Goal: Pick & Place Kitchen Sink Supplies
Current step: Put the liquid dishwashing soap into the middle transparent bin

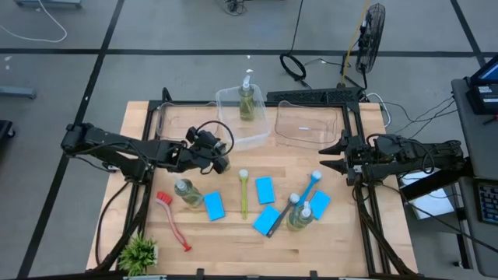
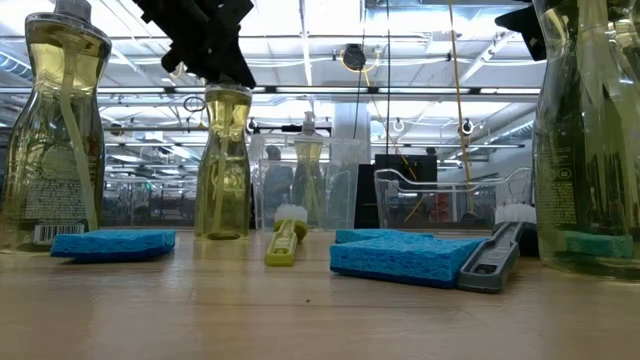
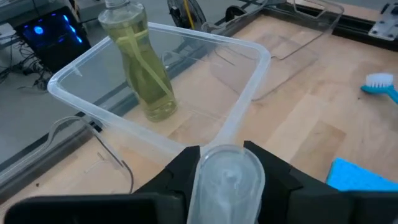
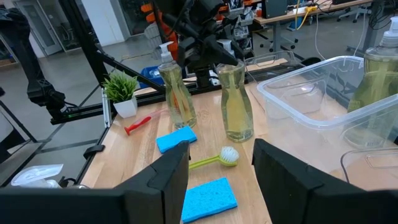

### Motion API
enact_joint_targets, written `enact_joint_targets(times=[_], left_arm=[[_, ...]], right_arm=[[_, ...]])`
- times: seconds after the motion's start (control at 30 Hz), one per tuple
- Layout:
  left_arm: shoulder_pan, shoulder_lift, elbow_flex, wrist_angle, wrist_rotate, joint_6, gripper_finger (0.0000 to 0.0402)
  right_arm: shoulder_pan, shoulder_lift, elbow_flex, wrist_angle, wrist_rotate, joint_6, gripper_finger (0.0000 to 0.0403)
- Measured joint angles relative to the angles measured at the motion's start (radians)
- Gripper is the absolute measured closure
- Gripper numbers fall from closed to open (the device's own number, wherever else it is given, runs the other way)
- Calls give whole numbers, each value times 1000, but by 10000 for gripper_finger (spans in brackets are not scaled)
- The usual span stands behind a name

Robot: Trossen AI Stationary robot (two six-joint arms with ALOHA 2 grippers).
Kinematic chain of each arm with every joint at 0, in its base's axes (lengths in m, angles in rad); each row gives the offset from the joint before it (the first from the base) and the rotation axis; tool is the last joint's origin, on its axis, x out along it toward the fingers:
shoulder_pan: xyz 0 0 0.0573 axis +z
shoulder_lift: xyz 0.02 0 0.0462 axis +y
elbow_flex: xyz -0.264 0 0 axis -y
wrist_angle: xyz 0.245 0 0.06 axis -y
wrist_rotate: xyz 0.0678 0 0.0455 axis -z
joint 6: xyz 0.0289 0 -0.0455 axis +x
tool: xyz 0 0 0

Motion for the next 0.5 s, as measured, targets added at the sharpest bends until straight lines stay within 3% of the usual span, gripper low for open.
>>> enact_joint_targets(times=[0.23,0.5], left_arm=[[0,-8,6,36,-11,27,293],[-4,-27,136,62,-20,121,293]], right_arm=[[0,0,0,0,0,0,236],[0,0,0,0,0,0,236]])
